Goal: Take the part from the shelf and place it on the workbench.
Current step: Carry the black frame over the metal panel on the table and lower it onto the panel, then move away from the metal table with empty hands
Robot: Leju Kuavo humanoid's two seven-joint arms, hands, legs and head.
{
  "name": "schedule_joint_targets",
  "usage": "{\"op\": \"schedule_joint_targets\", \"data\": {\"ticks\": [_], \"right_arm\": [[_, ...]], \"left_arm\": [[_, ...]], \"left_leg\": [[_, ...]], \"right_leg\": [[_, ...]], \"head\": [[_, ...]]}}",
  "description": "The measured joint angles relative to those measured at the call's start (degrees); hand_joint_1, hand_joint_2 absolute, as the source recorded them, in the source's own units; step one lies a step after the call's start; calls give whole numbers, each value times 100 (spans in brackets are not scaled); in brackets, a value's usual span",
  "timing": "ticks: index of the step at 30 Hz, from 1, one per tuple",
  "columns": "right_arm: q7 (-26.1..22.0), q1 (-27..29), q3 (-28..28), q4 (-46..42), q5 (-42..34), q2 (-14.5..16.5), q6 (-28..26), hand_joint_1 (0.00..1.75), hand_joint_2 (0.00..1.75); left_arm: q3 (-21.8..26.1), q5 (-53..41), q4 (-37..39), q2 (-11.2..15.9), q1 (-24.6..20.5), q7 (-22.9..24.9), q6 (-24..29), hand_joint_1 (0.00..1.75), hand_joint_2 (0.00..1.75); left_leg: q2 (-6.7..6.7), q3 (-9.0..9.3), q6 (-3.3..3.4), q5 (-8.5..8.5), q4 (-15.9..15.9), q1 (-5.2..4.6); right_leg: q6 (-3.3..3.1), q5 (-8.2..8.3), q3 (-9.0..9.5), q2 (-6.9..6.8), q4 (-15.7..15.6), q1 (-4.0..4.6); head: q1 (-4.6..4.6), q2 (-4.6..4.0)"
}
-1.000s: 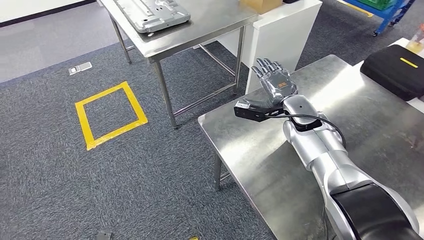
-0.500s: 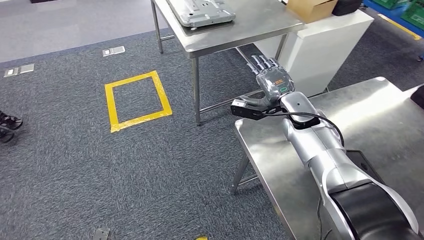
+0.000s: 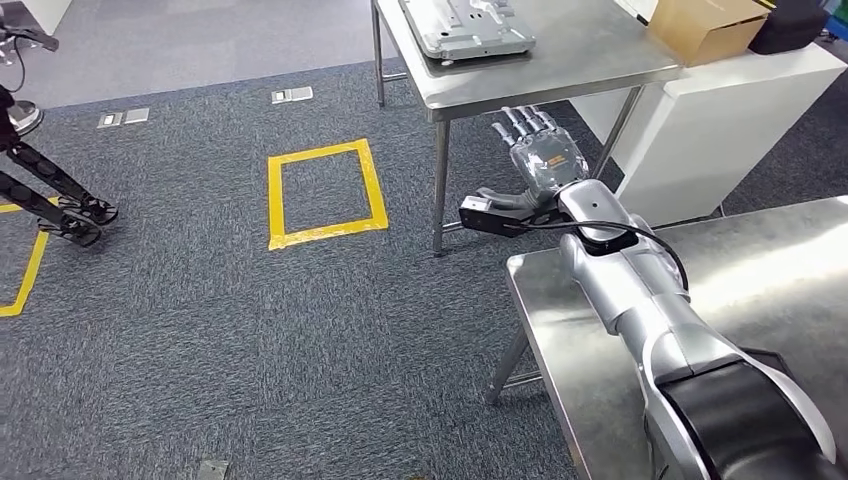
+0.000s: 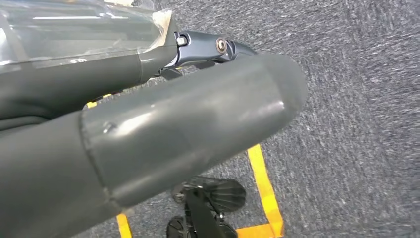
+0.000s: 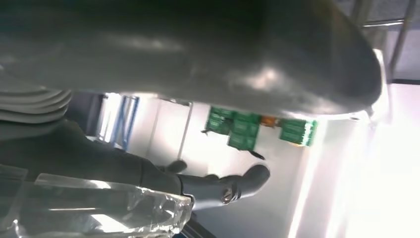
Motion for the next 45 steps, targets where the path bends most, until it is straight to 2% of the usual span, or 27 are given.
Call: {"op": "schedule_joint_targets", "data": {"ticks": [1, 2, 3, 4, 6, 8, 11, 13, 15, 17, 18, 19, 21, 22, 24, 26, 28, 30, 32, 33, 34, 35, 37, 39, 42, 44, 45], "right_arm": [[0, -1, 1, 1, 0, 4, 0, 0, 0], [0, -1, 3, 1, 0, 7, 0, 0, 0], [0, 0, 4, 1, 0, 10, 0, 0, 0], [0, 0, 6, 1, 0, 13, 0, 0, 0], [0, -14, 6, 1, 0, 13, 0, 0, 0], [0, -40, 5, 1, 1, 7, -1, 0, 0], [0, -52, 9, 1, 4, 34, -3, 0, 0], [0, -52, 13, -1, 10, 40, -4, 0, 0], [1, -33, 14, 1, 26, 16, -7, 0, 0], [6, 16, 16, 4, 54, -14, -12, 0, 0], [11, 38, 18, 5, 69, -25, -15, 0, 0], [20, 50, 20, 4, 81, -29, -18, 0, 0], [38, 49, 22, 1, 102, -34, -21, 0, 0], [43, 45, 24, -1, 112, -35, -23, 0, 0], [45, 47, 30, -1, 132, -38, -27, 0, 0], [46, 50, 33, -7, 150, -24, -28, 0, 0], [46, 39, 34, -31, 168, 6, -28, 0, 0], [46, 26, 36, -54, 186, 25, -26, 0, 0], [46, 26, 38, -58, 198, 32, -23, 0, 0], [45, 29, 42, -58, 204, 37, -22, 0, 0], [43, 31, 46, -58, 208, 45, -23, 0, 0], [38, 32, 51, -59, 212, 53, -23, 0, 0], [23, 24, 62, -63, 213, 65, -24, 0, 0], [10, 10, 72, -67, 216, 71, -23, 0, 0], [-14, -1, 87, -75, 228, 110, -25, 0, 0], [-22, -12, 97, -83, 237, 126, -27, 0, 0], [-24, -16, 103, -84, 241, 126, -28, 0, 0]], "left_arm": [[-1, -1, 0, -2, -4, 0, 0, 0, 0], [-1, -2, 0, -4, -4, 0, 0, 0, 0], [1, -2, 0, -4, -2, 1, 0, 0, 0], [1, -2, 0, -1, -2, 3, 0, 0, 0], [2, -4, 0, -1, -7, 10, -1, 0, 0], [2, -10, 0, -7, -14, 21, -4, 0, 0], [8, -18, 0, -9, -10, 29, -8, 0, 0], [22, -24, -1, -6, -11, 32, -11, 0, 0], [39, -41, -3, 4, -26, 36, -18, 0, 0], [53, -62, -6, 11, -37, 39, -31, 0, 0], [61, -70, -7, 10, -37, 42, -39, 0, 0], [70, -74, -7, 8, -35, 44, -49, 0, 0], [85, -85, -7, 4, -33, 49, -61, 0, 0], [89, -93, -7, 4, -34, 52, -64, 0, 0], [93, -115, -7, 6, -32, 59, -67, 0, 0], [97, -130, -7, 8, -21, 63, -69, 0, 0], [104, -140, -7, 9, -12, 63, -71, 0, 0], [111, -151, -7, 9, -22, 63, -72, 0, 0], [117, -162, -7, 7, -35, 63, -72, 0, 0], [121, -166, -7, 6, -34, 64, -72, 0, 0], [127, -166, -7, 7, -32, 64, -70, 0, 0], [134, -164, -7, 9, -30, 65, -67, 0, 0], [144, -159, -11, 11, -35, 66, -62, 0, 0], [146, -157, -15, 8, -41, 64, -60, 0, 0], [152, -143, -15, 4, -32, 63, -58, 0, 0], [166, -134, -15, 2, -29, 62, -49, 0, 0], [173, -132, -15, 3, -30, 62, -42, 0, 0]], "left_leg": [[34, -203, -34, -119, 361, 36], [47, -309, -68, -120, 515, 71], [73, -277, -101, -1, 406, 106], [125, -126, -129, 189, 90, 139], [359, 304, -168, 547, -717, 166], [471, 500, -131, 646, -1092, 140], [311, 506, 19, 636, -1145, 66], [194, 541, 124, 656, -1186, 53], [80, 562, 187, 658, -1202, 55], [-67, 566, 216, 648, -1202, 40], [-146, 569, 221, 646, -1201, 29], [-227, 575, 221, 645, -1200, 20], [-369, 589, 217, 644, -1199, 10], [-437, 590, 205, 640, -1193, 0], [-543, 581, 169, 639, -1189, -14], [-623, 566, 112, 645, -1195, -6], [-436, 483, 57, 530, -1035, -10], [-107, 210, 13, 210, -448, -9], [20, -153, -30, -75, 273, 29], [40, -246, -52, -93, 430, 52], [64, -223, -72, -5, 360, 75], [115, -82, -91, 161, 80, 97], [370, 352, -109, 475, -716, 106], [493, 564, -73, 570, -1110, 80], [305, 574, 46, 579, -1147, 34], [194, 606, 117, 602, -1182, 37], [146, 614, 145, 609, -1190, 44]], "right_leg": [[-12, -12, 9, -67, 0, 6], [-9, -23, 15, -128, 1, 6], [8, -39, 25, -189, 3, 2], [34, -60, 42, -246, 7, -4], [114, -124, 70, -345, 41, 16], [187, -182, 82, -421, 73, 70], [296, -232, 105, -534, 66, 93], [334, -377, -2, -355, 305, 46], [303, -664, -354, -57, 1010, 11], [304, -871, -765, 58, 1714, 9], [328, -863, -864, 78, 1817, 14], [363, -757, -845, 98, 1680, 19], [420, -382, -539, 234, 908, 18], [413, -212, -362, 321, 528, 21], [336, -62, -185, 413, 169, 32], [228, -41, -153, 304, 140, 36], [110, -13, -106, 189, 89, 14], [7, -9, -67, 75, 56, 17], [-35, -23, -55, -44, 56, 38], [-38, -28, -54, -106, 57, 42], [-34, -34, -52, -165, 59, 41], [-20, -45, -47, -221, 63, 39], [40, -92, -36, -321, 94, 69], [107, -140, -25, -409, 123, 118], [194, -198, 0, -520, 138, 136], [223, -351, -117, -341, 398, 102], [212, -483, -264, -197, 689, 77]], "head": [[1, 0], [1, 0], [-3, 0], [-3, 0], [-10, 0], [18, 0], [64, 0], [92, 0], [125, 0], [132, 0], [134, 0], [135, 0], [136, 0], [132, 0], [127, 0], [126, 0], [121, 0], [114, 0], [113, 0], [113, 0], [111, 0], [111, 0], [109, 0], [134, 0], [165, 0], [169, 0], [173, 0]]}}
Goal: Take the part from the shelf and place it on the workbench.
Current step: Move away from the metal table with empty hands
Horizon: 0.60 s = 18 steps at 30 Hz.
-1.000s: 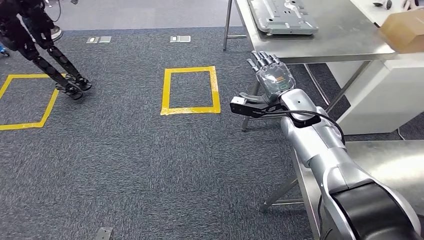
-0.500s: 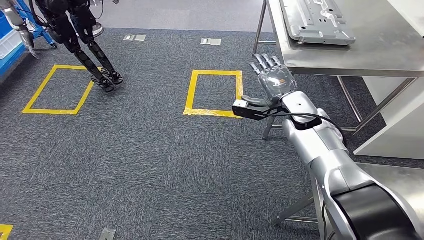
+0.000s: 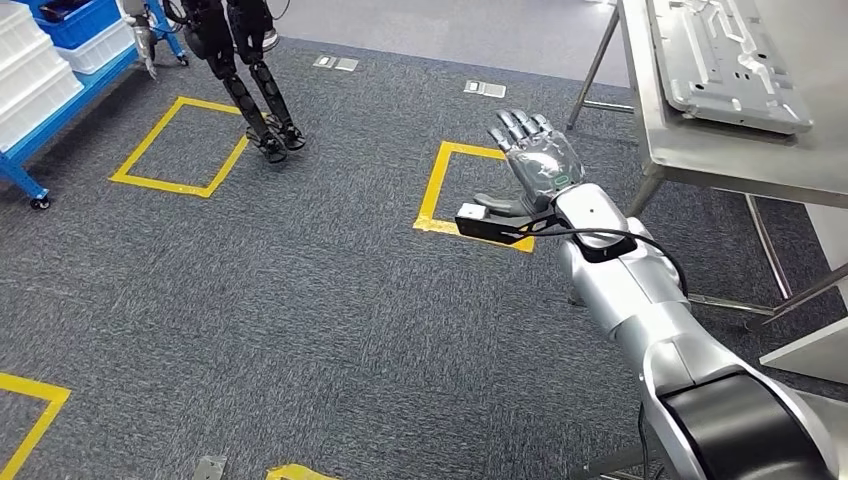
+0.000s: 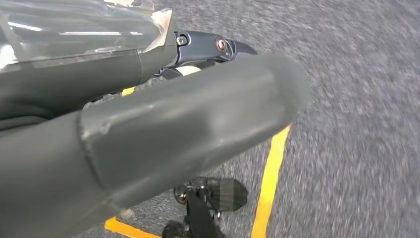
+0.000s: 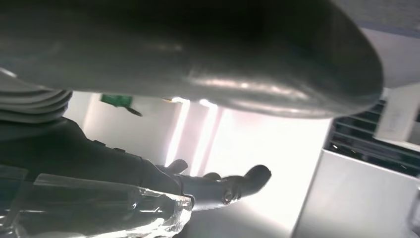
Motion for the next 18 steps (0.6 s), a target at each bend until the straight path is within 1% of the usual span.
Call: {"op": "schedule_joint_targets", "data": {"ticks": [1, 2, 3, 4, 5, 6, 7, 8, 9, 10, 11, 12, 13, 14, 15, 16, 17, 18], "right_arm": [[-2, 0, 8, 3, 3, -4, 0, 0, 0], [-4, 10, 15, 8, 5, -10, 1, 0, 0], [-4, 26, 23, 13, 6, -19, 1, 0, 0], [-5, 40, 30, 17, 6, -26, 1, 0, 0], [-5, 47, 34, 19, 6, -27, 0, 0, 0], [-6, 46, 36, 19, 7, -27, -2, 0, 0], [-7, 39, 36, 19, 8, -28, -3, 0, 0], [-8, 30, 38, 20, 13, -25, -4, 0, 0], [-9, 25, 43, 20, 17, -15, -4, 0, 0], [-10, 22, 50, 21, 22, 3, -4, 0, 0], [-10, 18, 58, 21, 25, 28, -4, 0, 0], [-8, 10, 64, 21, 25, 55, -4, 0, 0], [-3, -1, 68, 21, 23, 87, -4, 0, 0], [3, -15, 70, 20, 22, 112, -3, 0, 0], [13, -25, 71, 20, 22, 130, -3, 0, 0], [20, -28, 73, 21, 21, 138, -2, 0, 0], [25, -24, 75, 23, 21, 133, -2, 0, 0], [28, -13, 77, 25, 21, 125, -3, 0, 0]], "left_arm": [[7, 2, -1, 3, -5, -1, 8, 0, 0], [10, 2, -2, 4, -6, -1, 13, 0, 0], [13, 2, -2, 4, -4, -1, 16, 0, 0], [15, 2, -3, 3, -1, -1, 19, 0, 0], [20, 2, -3, 0, 3, -1, 19, 0, 0], [27, 2, -3, -3, 4, 1, 19, 0, 0], [39, 2, -3, -4, 4, 9, 19, 0, 0], [52, 2, -3, -7, 3, 37, 15, 0, 0], [65, 12, -2, -9, 3, 97, -1, 0, 0], [84, 37, -1, -11, 6, 201, -34, 0, 0], [111, 77, 0, -14, 12, 343, -97, 0, 0], [152, 122, 1, -14, 20, 504, -172, 0, 0], [195, 155, 2, -16, 27, 666, -248, 0, 0], [228, 164, 3, -19, 30, 802, -315, 0, 0], [249, 149, 3, -21, 27, 901, -356, 0, 0], [254, 118, 3, -26, 21, 965, -381, 0, 0], [254, 85, 3, -30, 17, 1000, -394, 0, 0], [253, 50, 2, -31, 16, 1020, -398, 0, 0]], "left_leg": [[-63, -2, 19, 3, -1, -3], [-132, -5, 34, 6, 0, -5], [-209, -6, 43, 7, 1, -7], [-294, -5, 43, 7, 3, -6], [-370, -2, 41, 8, 5, -3], [-443, 2, 38, 8, 8, 1], [-508, 0, 24, 8, 13, -3], [-568, -6, 1, 9, 17, -8], [-619, -17, -28, 14, 17, -11], [-667, -30, -66, 24, 12, -12], [-715, -42, -103, 38, -2, -4], [-704, -56, -133, 33, 3, 7], [-624, -81, -161, -4, 45, 6], [-489, -150, -183, -104, 189, 1], [-327, -272, -198, -262, 455, -2], [-201, -438, -211, -445, 808, -7], [-136, -623, -223, -612, 1191, -1], [-109, -759, -231, -704, 1472, 5]], "right_leg": [[-17, -156, -196, 128, 400, -9], [-24, -279, -393, 195, 781, -13], [-13, -341, -540, 238, 1046, -17], [16, -312, -589, 267, 1102, -17], [58, -189, -517, 288, 907, -24], [102, -17, -363, 342, 543, -40], [136, 155, -183, 449, 130, -61], [137, 288, -38, 532, -191, -76], [119, 366, 51, 594, -388, -83], [82, 395, 86, 607, -458, -72], [36, 409, 94, 549, -461, -60], [-9, 426, 103, 496, -477, -70], [-57, 441, 114, 447, -496, -82], [-114, 456, 123, 394, -518, -94], [-162, 464, 131, 340, -534, -96], [-196, 460, 133, 283, -537, -78], [-220, 456, 133, 215, -536, -58], [-227, 451, 133, 146, -536, -44]], "head": [[5, 0], [8, 0], [8, 0], [11, 0], [9, 0], [12, 0], [12, 0], [7, 0], [3, 0], [-2, 0], [-3, 0], [-5, 0], [-10, 0], [-22, 0], [-34, 0], [-43, 0], [-48, 0], [-45, 0]]}}
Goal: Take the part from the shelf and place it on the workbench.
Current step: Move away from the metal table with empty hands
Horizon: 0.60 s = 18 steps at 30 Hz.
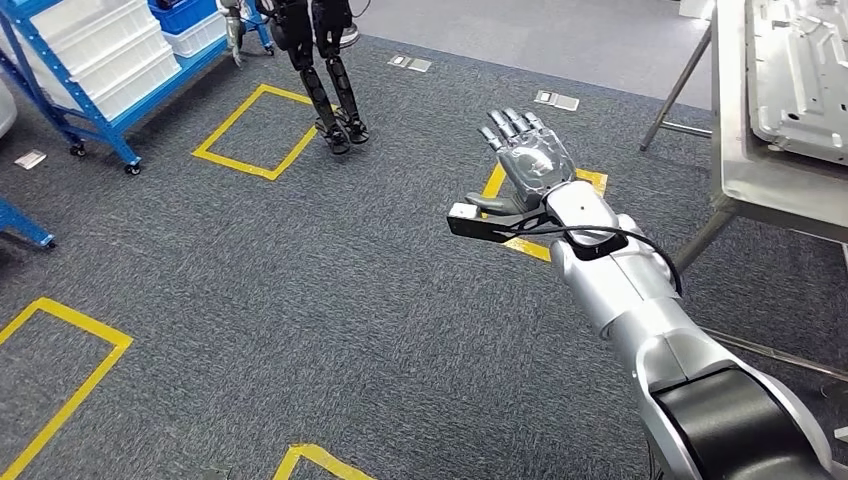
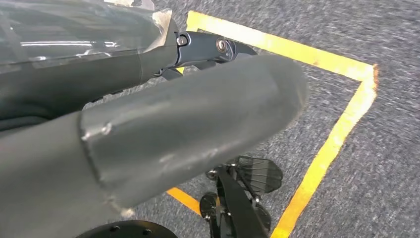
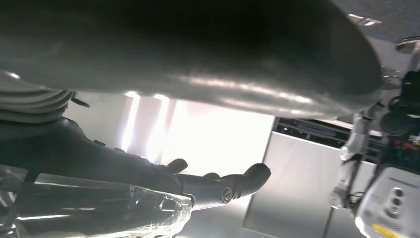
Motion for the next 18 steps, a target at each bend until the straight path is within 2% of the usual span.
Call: {"op": "schedule_joint_targets", "data": {"ticks": [1, 2, 3, 5, 6, 7, 9, 10, 11, 13, 15, 16, 17, 18], "right_arm": [[-1, 12, 3, 1, -1, -8, -1, 0, 0], [-2, 24, 7, -1, -1, -15, -1, 0, 0], [-3, 30, 12, -6, 0, -20, -2, 0, 0], [-9, 32, 23, -31, -14, -29, -2, 0, 0], [-14, 32, 29, -45, -29, -33, -1, 0, 0], [-24, 35, 35, -62, -50, -35, 1, 0, 0], [-48, 50, 46, -105, -79, -34, 5, 0, 0], [-58, 59, 51, -132, -87, -38, 7, 0, 0], [-66, 67, 55, -157, -93, -47, 7, 0, 0], [-83, 101, 63, -185, -100, -78, 8, 0, 0], [-109, 172, 75, -194, -102, -102, 10, 0, 0], [-119, 208, 80, -202, -102, -108, 14, 0, 0], [-126, 231, 85, -213, -102, -107, 19, 0, 0], [-130, 239, 89, -230, -101, -106, 22, 0, 0]], "left_arm": [[0, -28, 0, -2, 3, 15, -1, 0, 0], [0, -49, -1, -2, 6, 26, -1, 0, 0], [0, -72, -1, 1, 7, 33, -1, 0, 0], [0, -104, -2, 6, -2, 39, 1, 0, 0], [0, -121, -2, 8, -8, 40, 1, 0, 0], [-1, -139, -2, 9, -12, 40, 1, 0, 0], [-2, -179, -1, 9, -12, 40, -1, 0, 0], [-2, -200, -1, 6, -11, 40, -2, 0, 0], [-2, -216, -2, 6, -15, 40, -4, 0, 0], [-2, -239, -3, 7, -38, 40, -6, 0, 0], [-2, -252, -3, 12, -55, 40, -6, 0, 0], [-2, -260, -3, 13, -53, 41, -6, 0, 0], [-2, -266, -3, 12, -48, 41, -6, 0, 0], [-2, -271, -3, 10, -44, 42, -6, 0, 0]], "left_leg": [[14, -40, -4, 9, 88, 3], [37, 33, -3, 113, -38, 6], [87, 210, 6, 277, -351, 6], [337, 628, 49, 539, -1090, -19], [426, 753, 76, 596, -1317, -40], [470, 803, 100, 605, -1423, -63], [356, 800, 154, 631, -1456, -74], [301, 808, 184, 651, -1478, -67], [248, 818, 219, 674, -1500, -54], [131, 826, 267, 702, -1521, -39], [-19, 819, 284, 712, -1519, -37], [-101, 816, 283, 714, -1517, -36], [-177, 817, 277, 718, -1514, -35], [-249, 818, 269, 722, -1511, -32]], "right_leg": [[-6, -5, -1, -68, 1, 10], [-8, -7, 0, -130, 1, 15], [-8, -10, 2, -187, 1, 19], [9, -27, 8, -283, 7, 58], [24, -37, 9, -327, 11, 84], [41, -46, 13, -373, 14, 109], [82, -68, 15, -451, 19, 130], [105, -101, 2, -406, 59, 122], [121, -175, -49, -302, 179, 110], [115, -453, -321, -24, 786, 60], [117, -710, -666, 91, 1520, 31], [146, -729, -735, 106, 1661, 22], [192, -659, -695, 118, 1569, 8], [245, -519, -551, 147, 1266, -13]], "head": [[-2, 0], [-3, 0], [-3, 0], [-3, 0], [4, 0], [14, 0], [30, 0], [33, 0], [34, 0], [44, 0], [48, 0], [48, 0], [49, 0], [48, 0]]}}
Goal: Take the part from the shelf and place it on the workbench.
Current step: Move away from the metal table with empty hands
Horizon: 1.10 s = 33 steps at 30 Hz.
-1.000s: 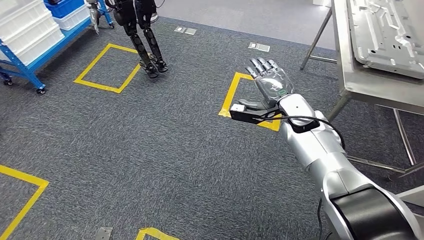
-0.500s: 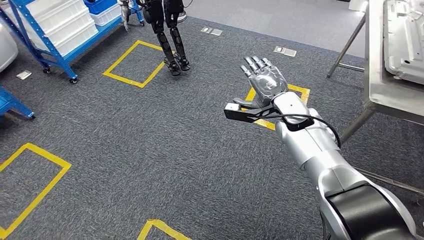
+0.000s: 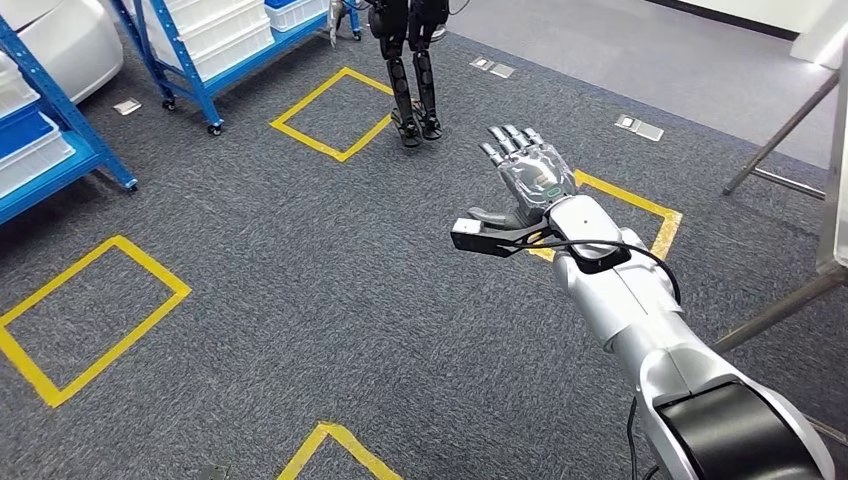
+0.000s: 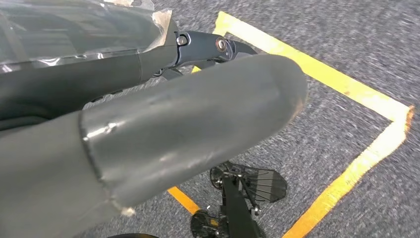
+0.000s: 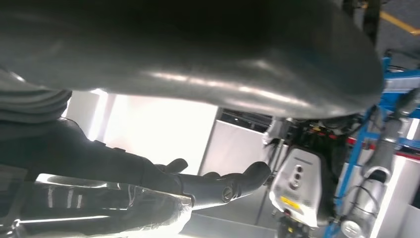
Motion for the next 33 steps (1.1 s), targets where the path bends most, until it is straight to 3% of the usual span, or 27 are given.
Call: {"op": "schedule_joint_targets", "data": {"ticks": [1, 3, 4, 6, 7, 9, 11, 13, 14, 15, 18, 19, 20, 22, 24, 26, 28, 29, 31, 33], "right_arm": [[-3, -3, 3, -22, 1, 1, 3, 0, 0], [-10, -16, 13, -55, 2, 10, 4, 0, 0], [-12, -15, 21, -65, 2, 20, 4, 0, 0], [-15, -7, 38, -82, 2, 56, 4, 0, 0], [-16, -8, 43, -93, 1, 73, 4, 0, 0], [-21, -14, 45, -126, -3, 97, 2, 0, 0], [-27, 3, 47, -148, -7, 104, 0, 0, 0], [-29, 44, 55, -153, -5, 104, -2, 0, 0], [-28, 62, 61, -155, -4, 105, -3, 0, 0], [-26, 74, 68, -161, -3, 107, -4, 0, 0], [-2, 70, 84, -203, 4, 107, -6, 0, 0], [7, 67, 88, -219, 9, 107, -5, 0, 0], [14, 67, 93, -232, 17, 109, -5, 0, 0], [23, 67, 107, -265, 32, 122, -4, 0, 0], [28, 60, 117, -294, 37, 127, -2, 0, 0], [30, 79, 127, -301, 37, 106, 5, 0, 0], [30, 129, 138, -301, 40, 84, 15, 0, 0], [30, 148, 141, -301, 42, 79, 19, 0, 0], [30, 156, 143, -313, 45, 78, 22, 0, 0], [29, 146, 145, -330, 50, 78, 23, 0, 0]], "left_arm": [[0, -4, 0, -1, 2, 0, 0, 0, 0], [0, -8, 0, 1, 3, 0, 0, 0, 0], [0, -9, 0, 3, 7, 0, 0, 0, 0], [0, -10, 0, 5, 29, 0, 1, 0, 0], [0, -11, 1, 5, 44, 0, 2, 0, 0], [-1, -17, 2, 3, 55, 0, 3, 0, 0], [-3, -23, 2, 1, 42, 0, 5, 0, 0], [-4, -26, 2, 1, 39, 1, 6, 0, 0], [-4, -26, 2, 1, 42, 1, 6, 0, 0], [-4, -26, 2, 3, 44, 1, 6, 0, 0], [-4, -46, 1, 12, 31, 1, 7, 0, 0], [-4, -58, 1, 14, 26, 2, 7, 0, 0], [-4, -70, 1, 14, 23, 4, 7, 0, 0], [-4, -82, 2, 8, 28, 7, 7, 0, 0], [-3, -88, 2, 0, 23, 9, 7, 0, 0], [-2, -96, 1, -2, 4, 9, 7, 0, 0], [-2, -107, 0, -3, 1, 9, 7, 0, 0], [-2, -110, 0, -5, 8, 10, 7, 0, 0], [-2, -114, 0, -11, 20, 11, 6, 0, 0], [-2, -118, 0, -13, 20, 10, 6, 0, 0]], "left_leg": [[-70, -2, -17, 5, 4, 4], [-183, -23, -75, 16, 13, -3], [-227, -39, -112, 27, 13, -2], [-306, -69, -185, 59, -6, 17], [-283, -91, -213, 47, 7, 27], [-58, -237, -256, -160, 307, 28], [200, -562, -285, -539, 1025, 28], [263, -818, -302, -727, 1585, 35], [274, -807, -301, -676, 1585, 35], [301, -683, -291, -541, 1368, 34], [664, -84, -207, -141, 289, -29], [747, 5, -176, -106, 112, -55], [746, 13, -152, -112, 66, -79], [611, 14, -92, -73, 29, -67], [498, 40, -17, -22, -29, -36], [363, 43, 26, 6, -49, -17], [198, 33, 35, 15, -46, -12], [116, 31, 31, 19, -43, -10], [-34, 32, 10, 28, -34, -5], [-162, 12, -43, 34, -17, -7]], "right_leg": [[51, 160, 199, 89, -432, -36], [71, 386, 514, 234, -1063, -66], [45, 426, 572, 265, -1185, -62], [-37, 460, 571, 169, -1194, -37], [-76, 477, 572, 122, -1204, -41], [-170, 505, 575, 26, -1232, -55], [-230, 502, 572, -78, -1234, -25], [-246, 493, 571, -201, -1233, 5], [-250, 490, 571, -260, -1233, 13], [-252, 487, 575, -319, -1233, 18], [-237, 465, 590, -472, -1228, 76], [-223, 455, 593, -522, -1226, 102], [-205, 447, 596, -575, -1228, 122], [-165, 420, 602, -652, -1220, 138], [-143, 274, 505, -450, -982, 119], [-160, -30, 191, -145, -288, 64], [-139, -240, -130, -48, 375, 29], [-100, -225, -172, -35, 446, 16], [11, 58, 88, 33, -129, -21], [69, 355, 443, 234, -905, -66]], "head": [[2, 0], [-5, 0], [-11, 0], [-21, 0], [-23, 0], [-54, 0], [-82, 0], [-81, 0], [-83, 0], [-82, 0], [-79, 0], [-73, 0], [-62, 0], [-53, 0], [-45, 0], [-31, 0], [-26, 0], [-25, 0], [-26, 0], [-28, 0]]}}
